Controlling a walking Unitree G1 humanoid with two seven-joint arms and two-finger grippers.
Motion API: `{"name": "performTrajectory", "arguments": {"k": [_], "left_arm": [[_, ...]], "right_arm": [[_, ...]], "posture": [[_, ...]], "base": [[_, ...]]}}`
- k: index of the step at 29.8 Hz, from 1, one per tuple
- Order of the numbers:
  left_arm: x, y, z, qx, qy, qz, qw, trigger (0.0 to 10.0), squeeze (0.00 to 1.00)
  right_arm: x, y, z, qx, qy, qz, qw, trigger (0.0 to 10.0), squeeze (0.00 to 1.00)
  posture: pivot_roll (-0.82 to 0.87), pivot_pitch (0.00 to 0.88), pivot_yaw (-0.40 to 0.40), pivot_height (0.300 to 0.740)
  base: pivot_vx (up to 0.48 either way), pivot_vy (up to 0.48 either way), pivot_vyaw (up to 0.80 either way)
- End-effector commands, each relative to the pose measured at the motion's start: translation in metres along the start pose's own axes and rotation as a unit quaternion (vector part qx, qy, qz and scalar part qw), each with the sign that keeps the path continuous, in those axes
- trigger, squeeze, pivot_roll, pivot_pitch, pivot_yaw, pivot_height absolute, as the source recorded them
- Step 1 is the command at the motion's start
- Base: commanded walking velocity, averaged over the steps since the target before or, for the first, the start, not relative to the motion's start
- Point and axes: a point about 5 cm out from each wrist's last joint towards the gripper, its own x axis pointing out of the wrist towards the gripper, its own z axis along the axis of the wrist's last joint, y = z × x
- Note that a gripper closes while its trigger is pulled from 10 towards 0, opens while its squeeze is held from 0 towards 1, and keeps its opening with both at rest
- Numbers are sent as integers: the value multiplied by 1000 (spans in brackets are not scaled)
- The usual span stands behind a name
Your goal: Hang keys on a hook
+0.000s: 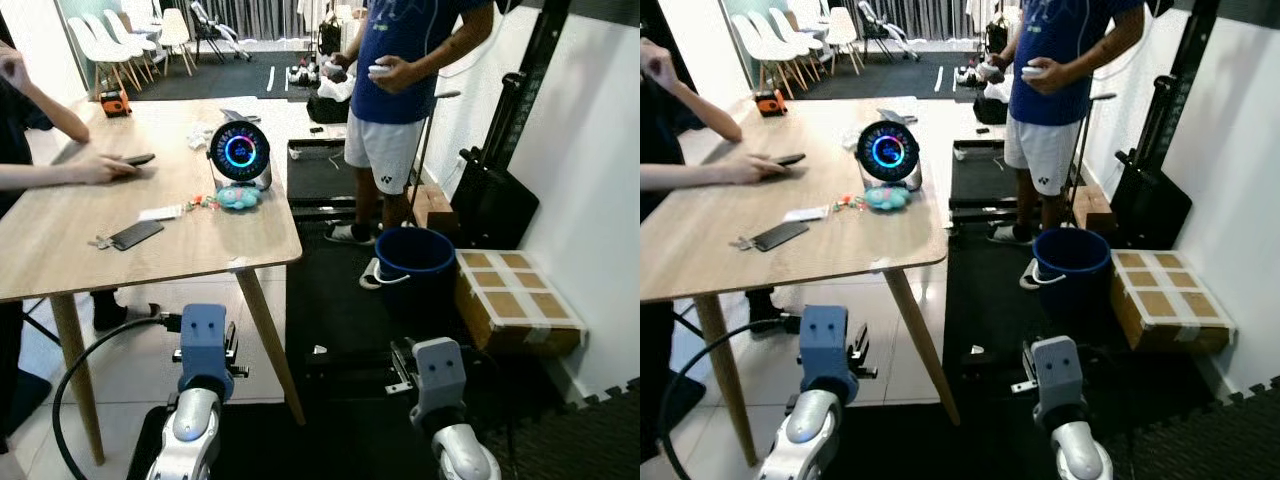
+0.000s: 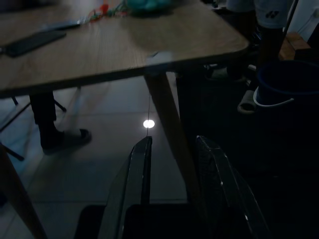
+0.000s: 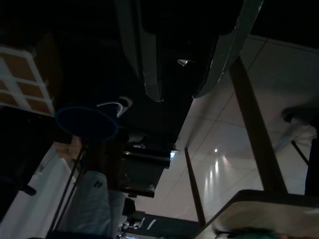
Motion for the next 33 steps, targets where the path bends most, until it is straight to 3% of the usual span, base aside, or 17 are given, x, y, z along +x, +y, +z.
{"name": "performTrajectory", "arguments": {"k": [1,11,19,23,33], "left_arm": [[-2,3,-4,5,9,4,1000,10000,0],[-2,0,3,15,-7,-10,1000,10000,0],[1,0,13,42,-22,-15,999,10000,0],[10,5,30,58,-41,-16,997,10000,0],[12,5,36,51,-48,-17,997,10000,0]], "right_arm": [[-2,3,-4,0,7,4,1000,10000,0],[-2,5,-1,2,2,7,1000,10000,0],[7,9,21,-5,-44,16,999,10000,0],[17,7,46,9,-86,7,996,10000,0],[19,6,51,10,-94,2,995,10000,0]], "posture": [[0,105,44,740],[3,109,44,740],[4,109,48,740],[7,109,50,740],[7,109,52,740]], "base": [[0,0,0],[0,0,0],[0,0,0],[0,0,0],[0,0,0]]}}
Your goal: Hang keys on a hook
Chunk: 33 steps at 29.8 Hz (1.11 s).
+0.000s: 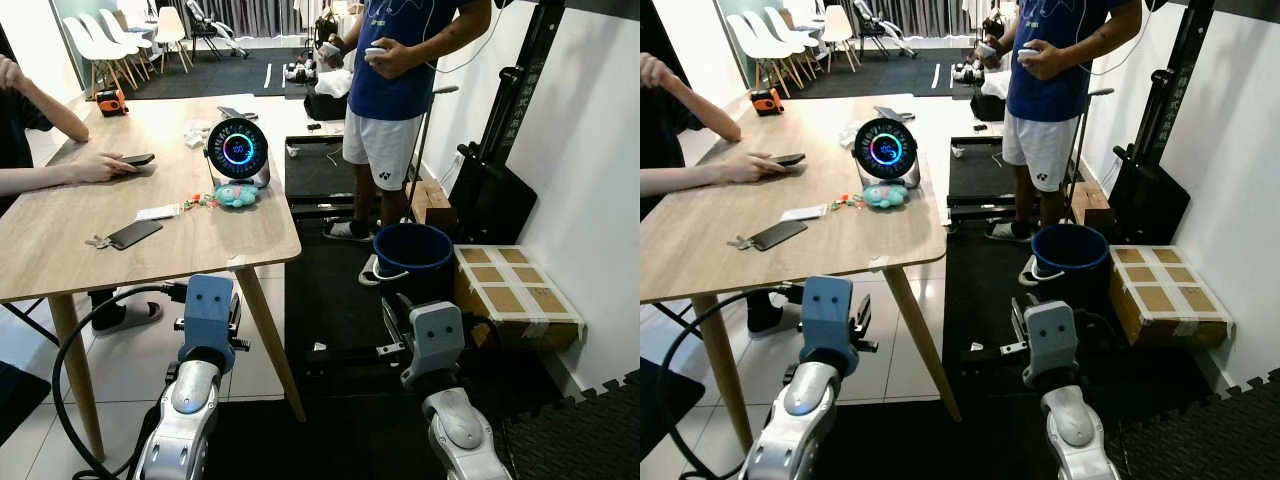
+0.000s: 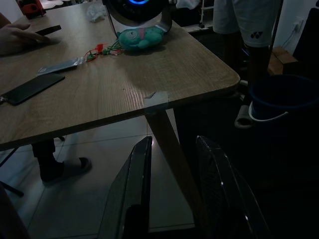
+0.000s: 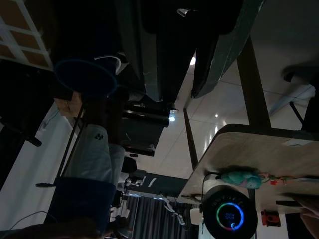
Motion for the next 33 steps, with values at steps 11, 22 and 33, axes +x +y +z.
{"name": "performTrajectory", "arguments": {"k": [11,22,33], "left_arm": [[-2,3,-1,7,7,1,1000,10000,0],[-3,4,-3,8,12,2,1000,10000,0],[-3,3,-4,10,14,0,1000,10000,0]], "right_arm": [[-4,0,-2,3,14,-2,1000,10000,0],[-5,2,-4,-2,20,4,1000,10000,0],[-5,2,-4,-4,21,6,1000,10000,0]], "posture": [[8,112,50,740],[9,113,49,740],[7,108,52,740]], "base": [[452,0,0],[458,0,0],[418,0,0]]}}
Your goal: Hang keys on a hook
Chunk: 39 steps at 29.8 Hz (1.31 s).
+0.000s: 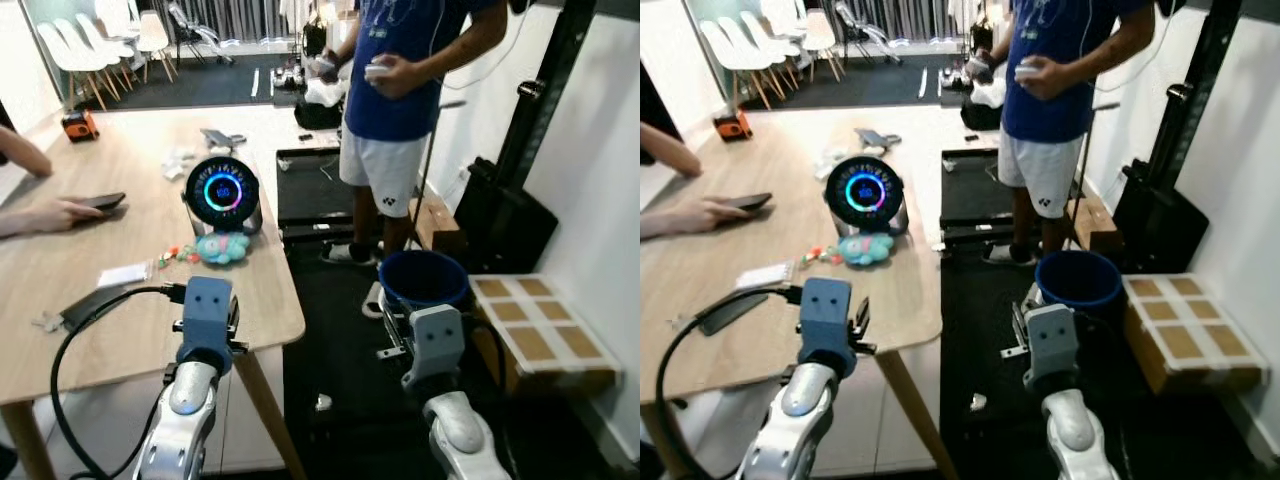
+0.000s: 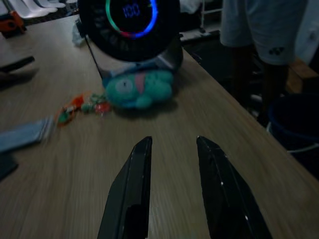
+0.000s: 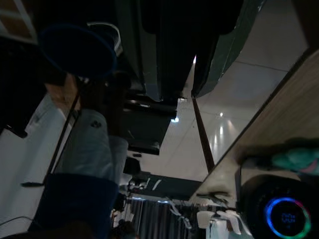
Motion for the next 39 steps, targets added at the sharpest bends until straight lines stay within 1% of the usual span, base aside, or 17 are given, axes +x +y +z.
{"name": "performTrajectory", "arguments": {"k": [1,14,21,24,26,33,35,36,37,39], "left_arm": [[-3,3,-5,7,11,3,1000,10000,0],[-2,4,-5,9,13,6,1000,10000,0],[-2,4,-5,7,14,9,1000,10000,0],[-2,5,-6,6,17,10,1000,10000,0],[-2,5,-6,5,19,12,1000,10000,0],[-2,7,-7,8,29,16,999,10000,0],[-2,14,-12,37,57,12,998,10000,0],[-2,20,-13,44,75,9,996,10000,0],[-2,20,-13,44,75,9,996,10000,0],[-3,32,-13,64,103,-18,992,10000,0]], "right_arm": [[-2,2,-2,-2,7,4,1000,10000,0],[-2,3,-1,-9,7,6,1000,10000,0],[-1,2,-1,-10,10,6,1000,10000,0],[-1,2,-2,-3,11,6,1000,10000,0],[-2,3,-2,-3,12,7,1000,10000,0],[-2,4,-2,-3,13,8,1000,10000,0],[-3,4,-1,-4,12,7,1000,10000,0],[-3,3,-1,-4,12,7,1000,10000,0],[-3,3,-1,-4,12,7,1000,10000,0],[-4,2,-2,-4,13,5,1000,10000,0]], "posture": [[7,108,52,740],[7,107,52,740],[7,111,50,740],[7,112,50,740],[7,113,51,740],[6,114,55,740],[4,114,60,740],[3,116,62,740],[3,116,62,740],[7,116,62,740]], "base": [[412,0,0],[401,0,0],[374,0,520],[301,0,0],[266,0,0],[0,0,0],[0,0,0],[0,0,0],[0,0,0],[0,0,0]]}}
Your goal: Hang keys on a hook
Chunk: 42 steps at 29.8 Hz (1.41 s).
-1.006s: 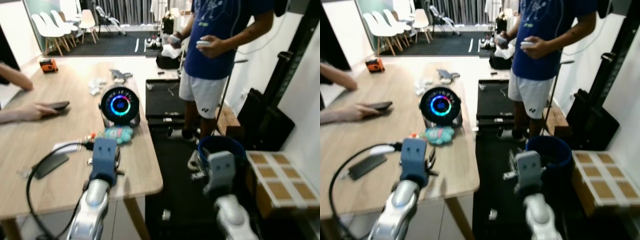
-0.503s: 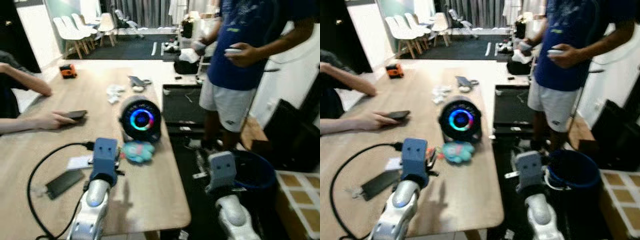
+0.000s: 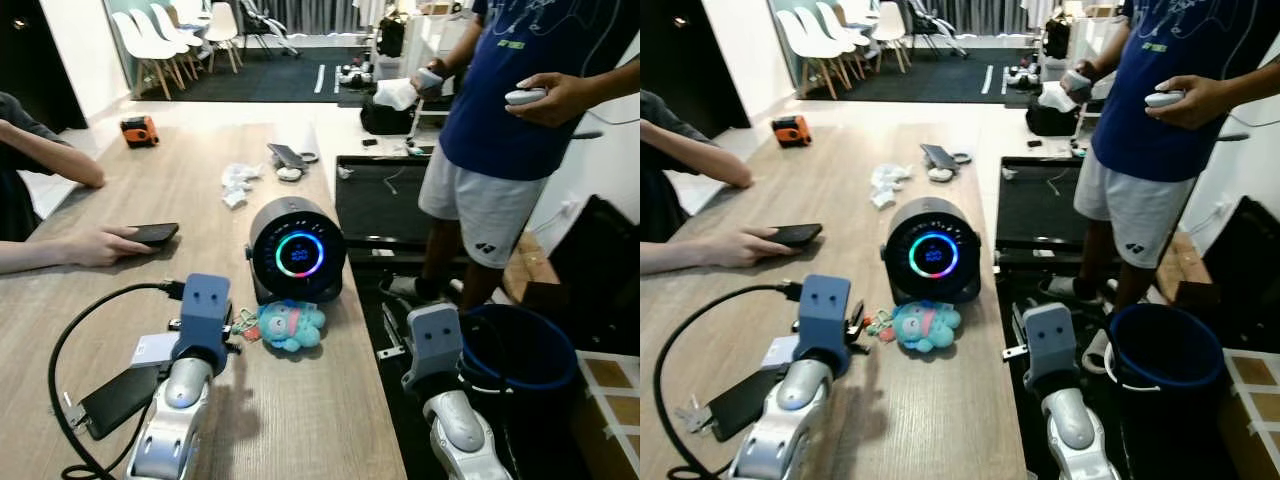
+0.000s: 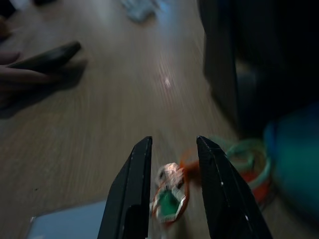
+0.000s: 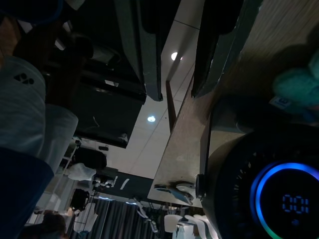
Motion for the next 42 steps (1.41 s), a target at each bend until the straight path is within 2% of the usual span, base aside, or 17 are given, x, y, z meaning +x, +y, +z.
{"name": "performTrajectory", "arguments": {"k": [1,4,8,10,13,15,17,18,21,22,24,29,32,34,36,40,42], "left_arm": [[-4,13,-2,22,32,-23,999,10000,0],[-5,19,1,39,34,-37,998,10000,0],[1,41,19,65,29,-30,997,10000,0],[1,41,19,65,29,-30,997,10000,0],[10,64,30,81,39,-28,996,10000,0],[10,70,29,83,47,-30,995,10000,0],[12,92,21,102,76,-13,992,10000,0],[12,92,21,102,76,-13,992,10000,0],[8,122,10,119,109,0,987,10000,0],[3,141,1,140,134,15,981,10000,0],[3,141,1,140,134,15,981,10000,0],[-7,156,-4,151,152,-5,977,10000,0],[-18,161,-2,146,150,-78,975,10000,0],[-20,159,-1,147,146,-102,973,10000,0],[-28,142,0,149,132,-183,963,10000,0],[-30,135,1,157,127,-211,956,10000,0],[-30,131,3,199,127,-242,941,10000,0]], "right_arm": [[-4,0,-1,2,5,1,1000,10000,0],[-4,0,-1,2,6,1,1000,10000,0],[-4,1,0,2,5,2,1000,10000,0],[-4,1,0,2,5,2,1000,10000,0],[-3,2,1,4,3,2,1000,10000,0],[-3,3,1,4,4,1,1000,10000,0],[-5,3,-1,5,6,0,1000,10000,0],[-5,3,-1,5,6,0,1000,10000,0],[-8,3,-3,5,9,-3,1000,10000,0],[-9,3,-4,4,10,-4,1000,10000,0],[-9,3,-4,4,10,-4,1000,10000,0],[-9,1,-4,2,11,-6,1000,10000,0],[-7,-1,-4,0,11,-5,1000,10000,0],[-6,-1,-4,0,11,-5,1000,10000,0],[-5,2,-4,1,10,-2,1000,10000,0],[-5,3,-3,2,10,-1,1000,10000,0],[-4,2,-3,2,10,-1,1000,10000,0]], "posture": [[8,120,61,740],[13,123,62,740],[20,132,62,740],[20,132,62,740],[24,138,70,740],[25,138,74,740],[21,138,80,740],[21,138,80,740],[17,131,87,740],[15,125,89,740],[15,125,89,740],[13,124,87,740],[26,120,76,740],[28,120,75,740],[31,121,72,740],[31,121,72,740],[27,122,71,740]], "base": [[0,0,0],[0,0,0],[0,0,0],[0,0,0],[0,0,0],[0,0,0],[0,0,0],[0,0,0],[0,0,0],[0,0,0],[0,0,0],[0,0,0],[0,0,0],[0,0,0],[0,0,0],[0,0,0],[0,0,0]]}}
